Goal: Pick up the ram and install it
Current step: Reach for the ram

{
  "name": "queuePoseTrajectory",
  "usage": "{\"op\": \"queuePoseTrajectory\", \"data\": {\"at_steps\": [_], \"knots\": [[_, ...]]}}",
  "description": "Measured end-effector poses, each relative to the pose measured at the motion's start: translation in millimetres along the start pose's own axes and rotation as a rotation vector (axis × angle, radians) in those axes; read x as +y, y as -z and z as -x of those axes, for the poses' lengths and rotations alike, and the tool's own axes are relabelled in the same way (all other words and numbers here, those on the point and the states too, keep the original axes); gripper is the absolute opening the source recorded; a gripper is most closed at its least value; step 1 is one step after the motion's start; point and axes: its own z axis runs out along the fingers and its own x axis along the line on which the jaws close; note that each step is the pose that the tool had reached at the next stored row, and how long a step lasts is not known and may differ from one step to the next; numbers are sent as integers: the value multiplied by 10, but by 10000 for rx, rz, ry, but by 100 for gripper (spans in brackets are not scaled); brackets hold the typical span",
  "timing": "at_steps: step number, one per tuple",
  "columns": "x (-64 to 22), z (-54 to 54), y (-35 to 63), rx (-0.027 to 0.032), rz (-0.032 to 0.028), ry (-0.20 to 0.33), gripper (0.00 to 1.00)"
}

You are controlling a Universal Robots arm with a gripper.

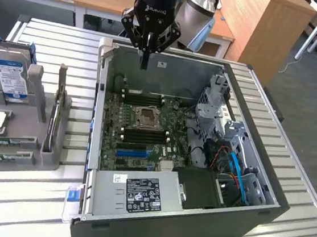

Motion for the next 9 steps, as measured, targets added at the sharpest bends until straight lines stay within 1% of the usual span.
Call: {"op": "queuePoseTrajectory", "data": {"at_steps": [9], "knots": [[0,-8,-1,-5,2,1,11]]}}
